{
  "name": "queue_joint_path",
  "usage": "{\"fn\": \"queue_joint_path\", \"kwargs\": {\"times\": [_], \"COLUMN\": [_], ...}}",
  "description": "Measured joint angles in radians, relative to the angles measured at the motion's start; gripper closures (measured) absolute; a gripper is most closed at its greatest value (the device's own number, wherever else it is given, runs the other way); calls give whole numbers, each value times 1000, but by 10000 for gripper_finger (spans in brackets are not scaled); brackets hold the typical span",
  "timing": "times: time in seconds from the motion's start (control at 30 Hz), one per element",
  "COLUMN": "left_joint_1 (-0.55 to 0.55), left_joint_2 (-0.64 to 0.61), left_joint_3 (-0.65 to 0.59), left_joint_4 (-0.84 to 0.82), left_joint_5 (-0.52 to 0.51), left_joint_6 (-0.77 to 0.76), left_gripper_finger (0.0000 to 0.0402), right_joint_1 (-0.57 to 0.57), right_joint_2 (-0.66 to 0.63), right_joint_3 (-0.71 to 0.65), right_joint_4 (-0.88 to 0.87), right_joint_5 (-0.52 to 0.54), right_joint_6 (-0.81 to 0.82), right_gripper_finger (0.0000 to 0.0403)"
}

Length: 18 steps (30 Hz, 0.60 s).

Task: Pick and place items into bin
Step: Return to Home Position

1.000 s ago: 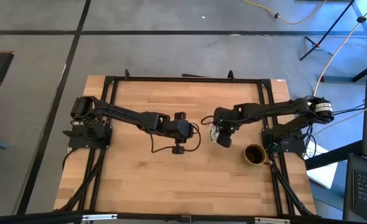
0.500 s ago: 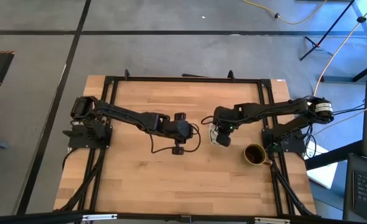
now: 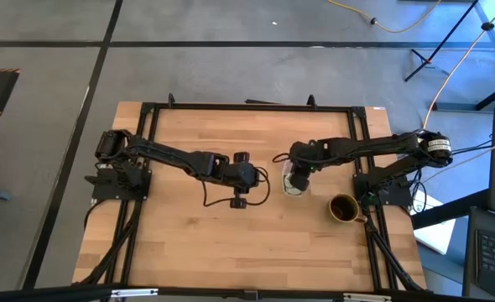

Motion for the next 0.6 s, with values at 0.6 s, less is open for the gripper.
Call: {"fn": "queue_joint_path", "kwargs": {"times": [0.6], "left_joint_1": [131], "left_joint_2": [-457], "left_joint_3": [-397], "left_joint_4": [371], "left_joint_5": [126], "left_joint_6": [-60], "left_gripper_finger": [354], "right_joint_1": [128], "right_joint_2": [-471], "right_joint_3": [-75], "right_joint_4": [26], "right_joint_5": [46], "right_joint_6": [-123], "right_gripper_finger": [275]}}
